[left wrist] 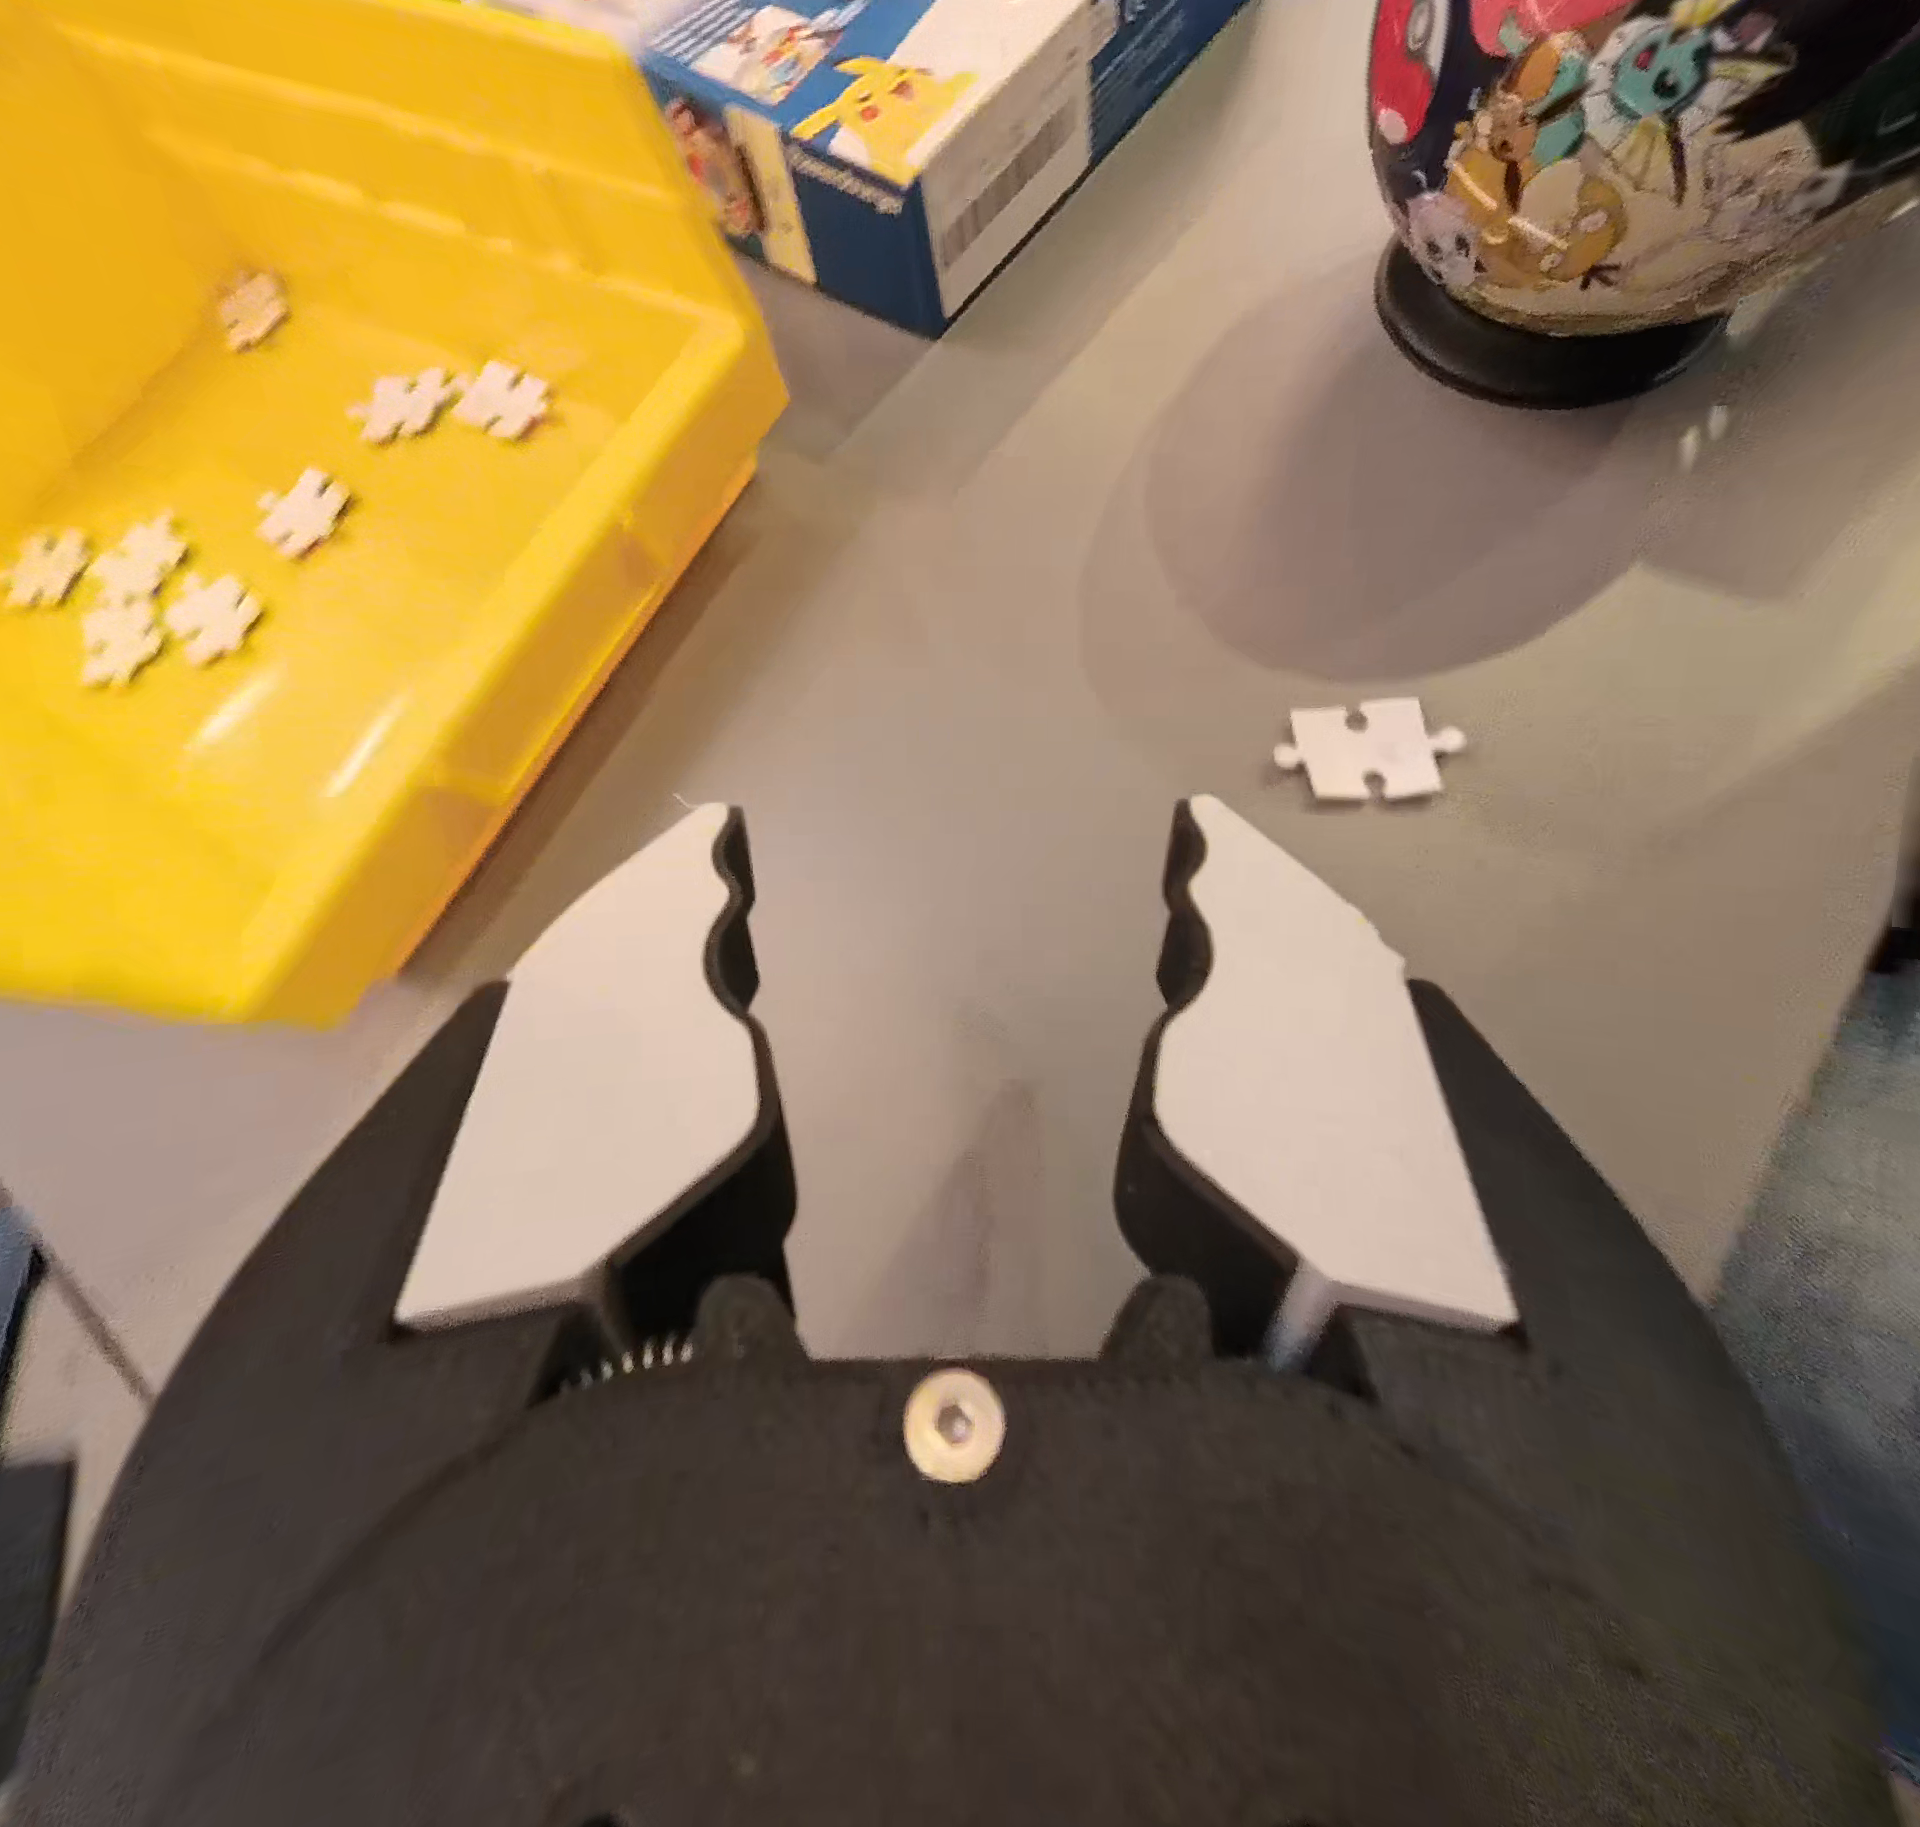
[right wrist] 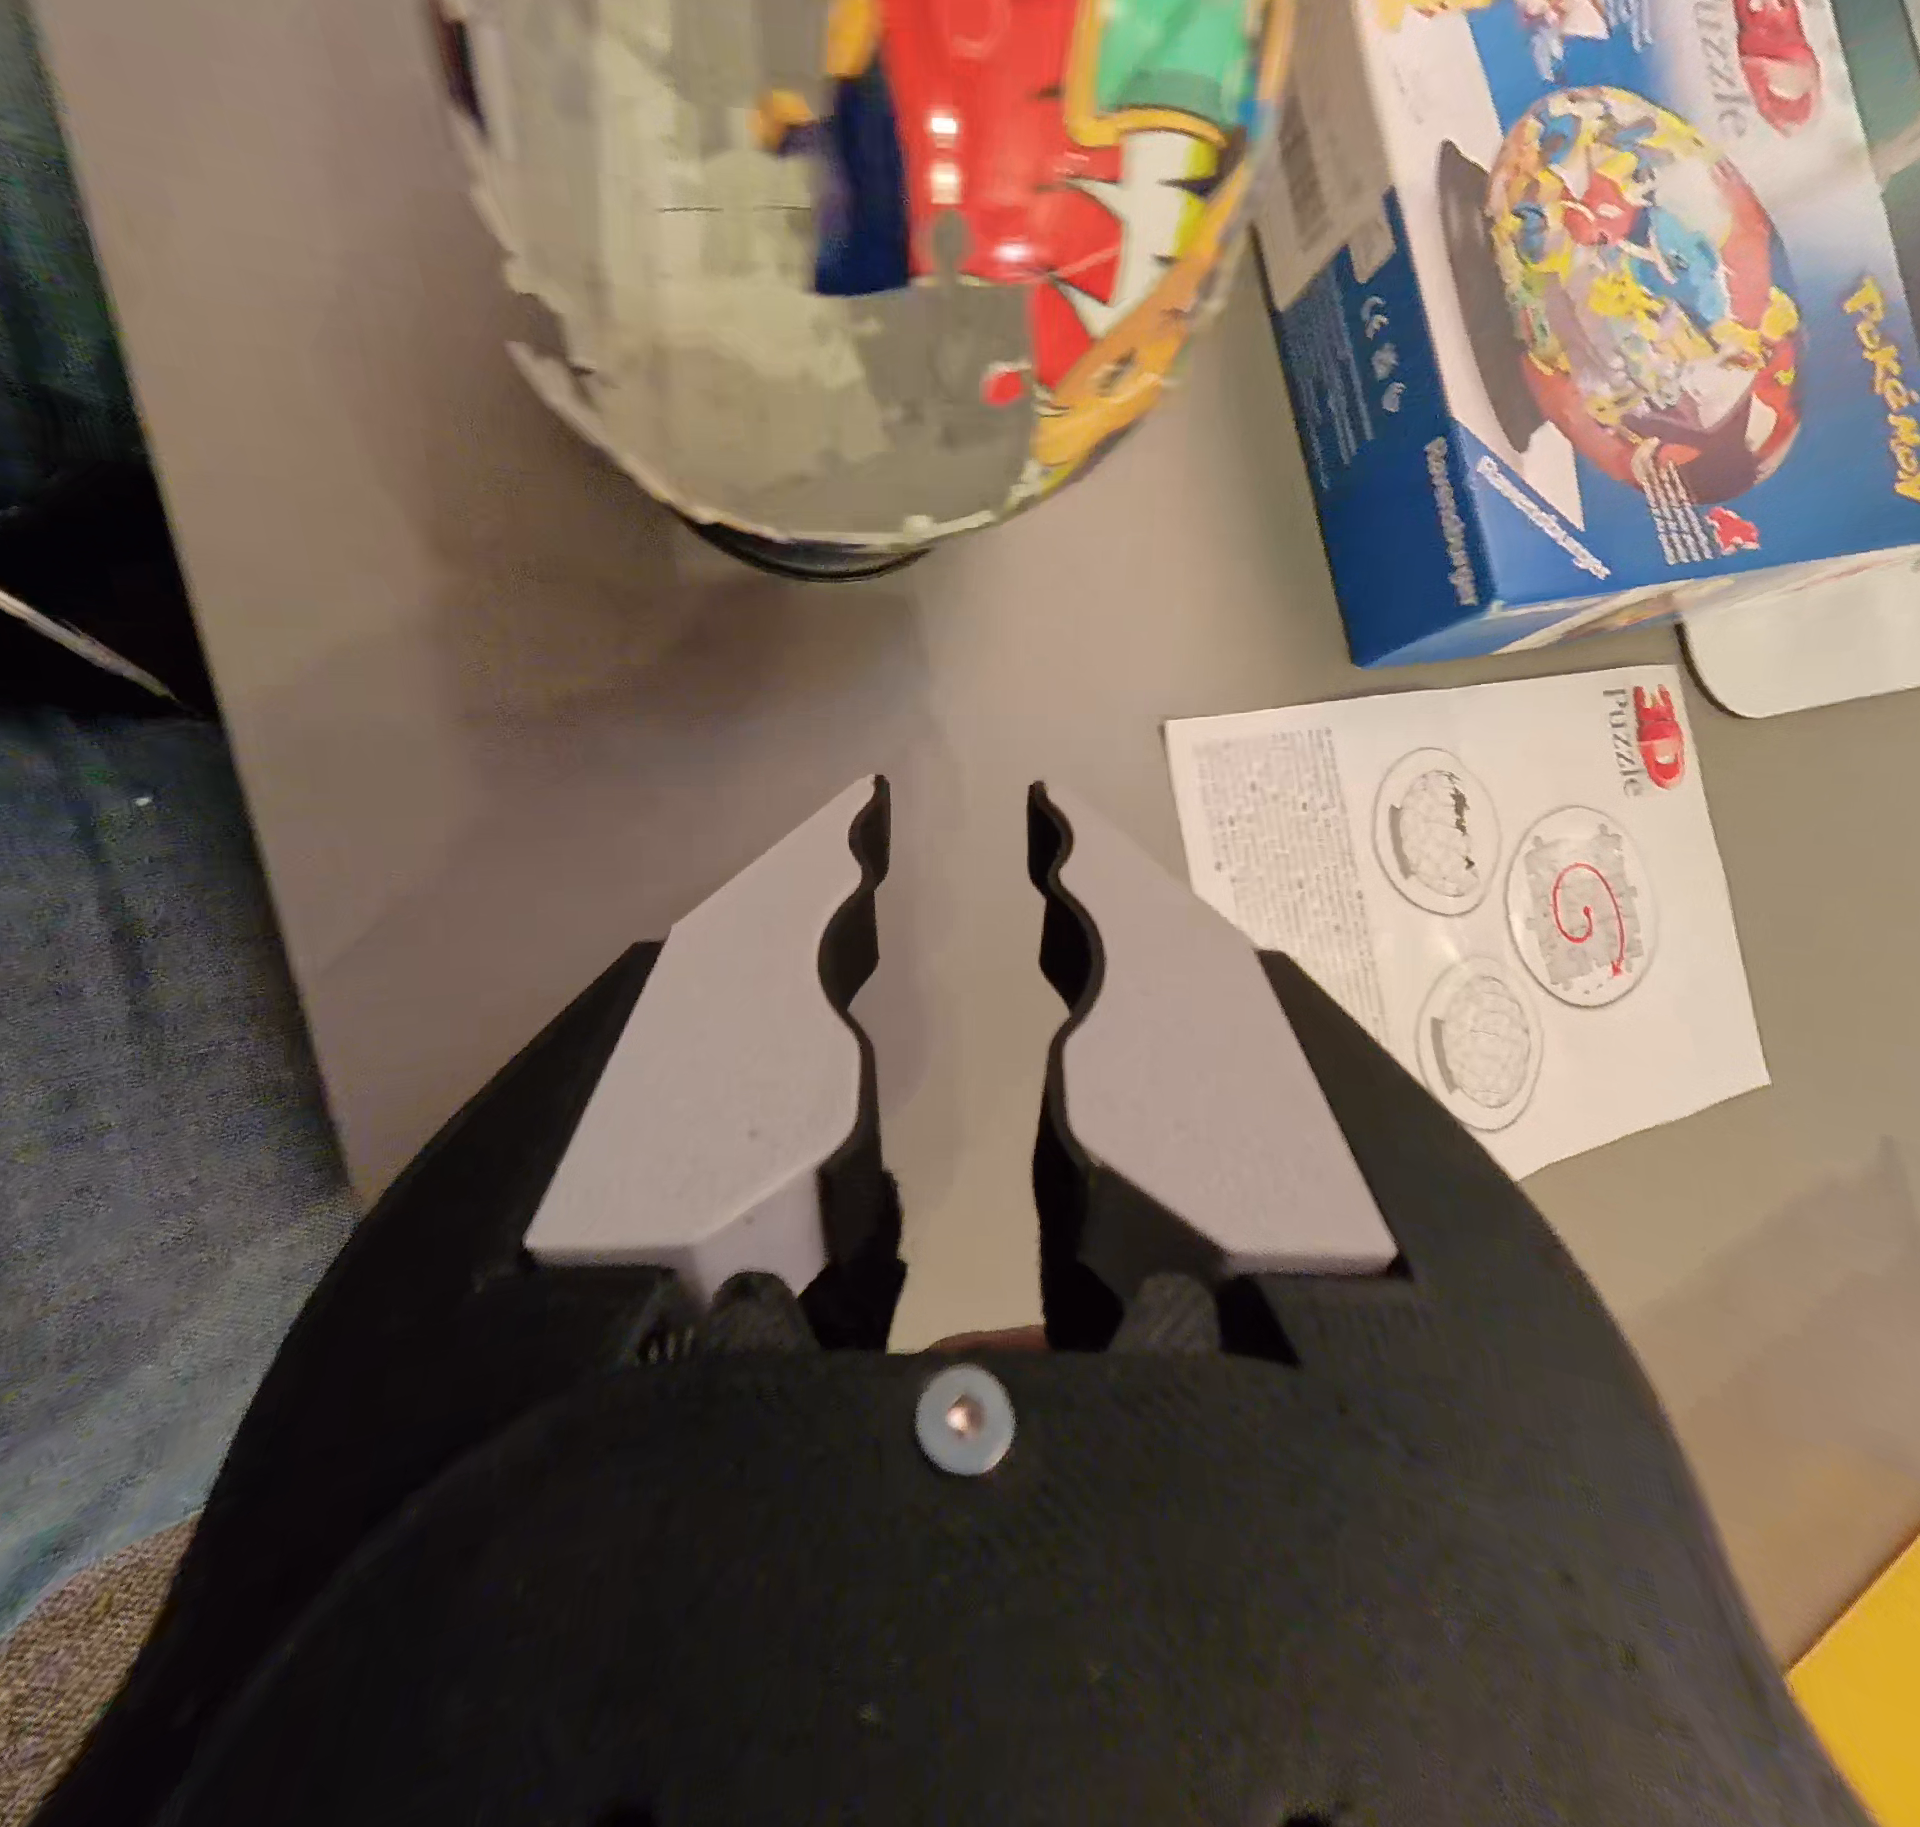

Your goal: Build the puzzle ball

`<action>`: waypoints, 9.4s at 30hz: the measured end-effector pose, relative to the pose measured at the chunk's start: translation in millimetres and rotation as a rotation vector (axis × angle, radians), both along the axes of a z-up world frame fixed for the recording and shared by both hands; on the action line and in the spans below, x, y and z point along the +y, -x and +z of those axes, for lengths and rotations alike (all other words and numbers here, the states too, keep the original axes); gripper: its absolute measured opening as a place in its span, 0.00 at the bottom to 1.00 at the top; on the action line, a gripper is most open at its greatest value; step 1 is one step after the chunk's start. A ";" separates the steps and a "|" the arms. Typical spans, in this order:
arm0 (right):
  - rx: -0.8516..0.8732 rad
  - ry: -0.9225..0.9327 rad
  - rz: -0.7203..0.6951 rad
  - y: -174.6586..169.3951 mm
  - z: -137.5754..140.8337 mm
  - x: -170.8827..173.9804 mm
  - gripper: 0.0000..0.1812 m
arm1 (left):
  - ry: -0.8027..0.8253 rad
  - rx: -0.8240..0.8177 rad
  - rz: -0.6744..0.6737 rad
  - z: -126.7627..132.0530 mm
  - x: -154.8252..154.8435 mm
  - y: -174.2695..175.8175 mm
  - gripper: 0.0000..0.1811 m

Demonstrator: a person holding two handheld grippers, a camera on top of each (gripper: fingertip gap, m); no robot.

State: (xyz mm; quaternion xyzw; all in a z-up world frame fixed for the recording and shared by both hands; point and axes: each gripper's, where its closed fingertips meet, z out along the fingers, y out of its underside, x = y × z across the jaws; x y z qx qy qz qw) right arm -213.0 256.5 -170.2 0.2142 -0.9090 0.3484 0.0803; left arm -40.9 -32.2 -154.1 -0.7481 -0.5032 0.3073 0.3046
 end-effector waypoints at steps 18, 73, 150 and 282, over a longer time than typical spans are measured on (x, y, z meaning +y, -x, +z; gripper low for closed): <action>0.016 0.087 -0.162 34.8 17.5 -24.7 0.23 | 0.097 0.037 -0.077 16.0 8.1 71.3 0.51; -0.695 -0.075 -0.041 -30.9 7.4 -43.0 0.30 | -0.663 -0.048 -0.192 6.3 181.3 86.8 0.63; -0.553 0.058 -0.013 -0.7 15.0 -22.2 0.32 | 0.004 -0.280 -0.059 -60.3 95.1 2.3 0.33; -0.187 0.153 -0.839 219.3 -44.1 34.1 0.00 | -0.272 0.337 0.880 63.2 -266.3 41.1 0.03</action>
